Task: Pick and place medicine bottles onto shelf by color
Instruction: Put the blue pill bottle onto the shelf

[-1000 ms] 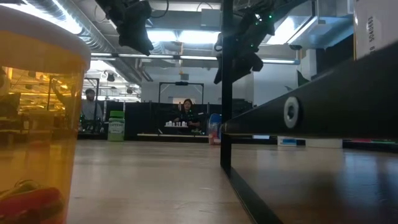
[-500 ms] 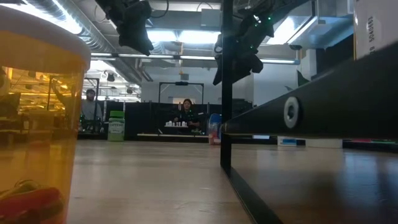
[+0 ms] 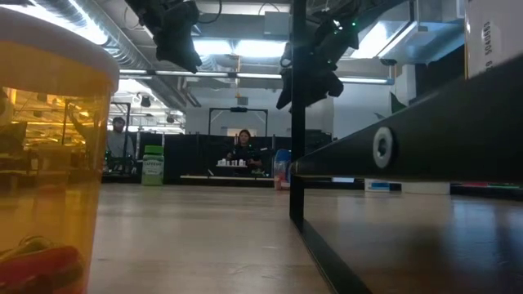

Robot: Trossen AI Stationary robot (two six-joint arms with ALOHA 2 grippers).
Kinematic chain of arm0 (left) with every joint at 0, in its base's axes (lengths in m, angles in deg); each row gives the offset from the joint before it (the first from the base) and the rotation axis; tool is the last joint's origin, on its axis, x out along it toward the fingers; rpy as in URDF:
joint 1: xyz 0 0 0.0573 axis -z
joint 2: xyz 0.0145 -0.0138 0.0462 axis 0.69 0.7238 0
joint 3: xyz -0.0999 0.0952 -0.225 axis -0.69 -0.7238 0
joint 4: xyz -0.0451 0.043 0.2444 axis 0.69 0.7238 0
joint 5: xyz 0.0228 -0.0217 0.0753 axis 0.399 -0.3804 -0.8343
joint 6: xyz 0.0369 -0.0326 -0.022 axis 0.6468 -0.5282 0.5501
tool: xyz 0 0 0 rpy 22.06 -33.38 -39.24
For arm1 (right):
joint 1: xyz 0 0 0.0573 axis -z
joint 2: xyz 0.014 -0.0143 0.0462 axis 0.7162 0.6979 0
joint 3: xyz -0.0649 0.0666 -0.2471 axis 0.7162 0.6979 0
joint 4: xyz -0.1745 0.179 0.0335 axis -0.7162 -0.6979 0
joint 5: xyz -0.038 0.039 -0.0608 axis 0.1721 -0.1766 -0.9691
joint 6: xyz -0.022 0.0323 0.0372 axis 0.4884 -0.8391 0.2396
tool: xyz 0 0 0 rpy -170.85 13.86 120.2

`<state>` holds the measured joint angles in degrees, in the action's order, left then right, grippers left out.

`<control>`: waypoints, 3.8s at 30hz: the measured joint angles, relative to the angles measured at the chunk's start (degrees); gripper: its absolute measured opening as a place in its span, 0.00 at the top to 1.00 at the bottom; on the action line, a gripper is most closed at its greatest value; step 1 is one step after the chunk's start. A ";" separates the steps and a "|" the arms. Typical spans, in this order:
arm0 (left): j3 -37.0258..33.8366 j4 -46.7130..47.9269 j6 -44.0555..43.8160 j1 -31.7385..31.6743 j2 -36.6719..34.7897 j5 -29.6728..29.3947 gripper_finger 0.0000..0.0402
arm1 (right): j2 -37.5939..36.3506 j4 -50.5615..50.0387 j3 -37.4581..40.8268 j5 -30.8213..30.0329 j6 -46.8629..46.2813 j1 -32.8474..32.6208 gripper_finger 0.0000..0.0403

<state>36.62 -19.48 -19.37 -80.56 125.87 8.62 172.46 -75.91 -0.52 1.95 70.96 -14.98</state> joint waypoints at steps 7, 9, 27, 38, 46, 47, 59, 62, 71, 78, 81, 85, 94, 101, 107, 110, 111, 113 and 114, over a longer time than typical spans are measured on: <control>0.00 0.00 -0.02 0.00 -0.01 0.01 0.51 | 0.02 -2.90 0.00 0.79 0.40 -1.17 0.30; 0.00 0.00 -0.02 0.00 0.00 0.00 0.51 | 0.02 -2.89 0.00 0.70 0.40 -1.14 0.30; 0.00 -0.04 0.00 0.00 0.00 0.02 0.51 | 2.76 -1.16 0.12 -4.75 3.51 -0.09 0.30; 0.00 -0.13 0.00 0.00 0.00 0.00 0.51 | 6.44 -0.64 0.13 -4.57 12.80 2.58 0.30; 0.00 -0.15 0.00 0.00 0.00 0.02 0.51 | 7.92 2.23 0.13 -4.53 14.17 2.89 0.30; 0.00 -0.15 0.00 0.00 0.00 0.02 0.51 | 8.10 2.41 0.13 -4.50 14.17 2.91 0.30; 0.00 -0.15 0.00 0.00 0.00 0.02 0.51 | 8.17 1.07 0.13 -4.39 13.85 3.09 0.30; 0.00 -0.15 0.00 0.00 0.00 0.02 0.51 | 7.59 0.19 0.13 -4.45 13.26 3.09 0.30; 0.00 -0.17 0.00 0.00 0.00 0.02 0.51 | 5.20 -4.57 -0.33 -3.86 6.89 3.09 0.30; 0.00 -0.17 -0.02 0.00 0.00 0.00 0.51 | 5.22 -4.76 -0.33 -3.46 -4.45 2.55 0.30; 0.00 -0.17 0.00 -0.02 0.00 0.02 0.51 | 5.22 -5.09 -0.33 -3.49 -7.38 2.39 0.30; 0.00 -0.18 -0.01 -0.02 0.00 0.02 0.51 | 5.22 -4.17 -0.33 -3.48 -6.96 2.35 0.30; 0.00 -0.17 -0.01 -0.01 0.00 0.02 0.51 | 5.83 -3.57 -0.35 -3.40 4.89 3.17 0.30; 0.00 -0.19 0.00 -0.02 0.00 0.02 0.51 | 7.73 -0.19 -0.35 -3.52 5.14 4.25 0.30; 0.00 -0.18 0.00 0.00 0.00 0.00 0.51 | 8.32 1.07 -0.35 -3.94 8.00 4.55 0.30; 0.00 -0.18 -0.01 0.00 0.00 0.01 0.51 | 8.31 1.15 -0.35 -3.97 9.45 4.61 0.30; 0.00 -0.19 -0.01 -0.02 0.00 0.02 0.51 | 8.32 1.18 -0.35 -3.97 9.76 4.62 0.30; 0.00 -0.17 -0.01 0.00 0.00 0.02 0.51 | 8.31 1.23 -0.35 -3.96 10.05 4.64 0.30; 0.00 -0.18 -0.01 -0.01 0.00 0.02 0.51 | 8.30 1.21 -0.35 -3.96 10.07 4.64 0.30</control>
<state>36.62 -19.66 -19.38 -80.56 125.87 8.63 180.76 -74.70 -0.87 -2.00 81.03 -10.34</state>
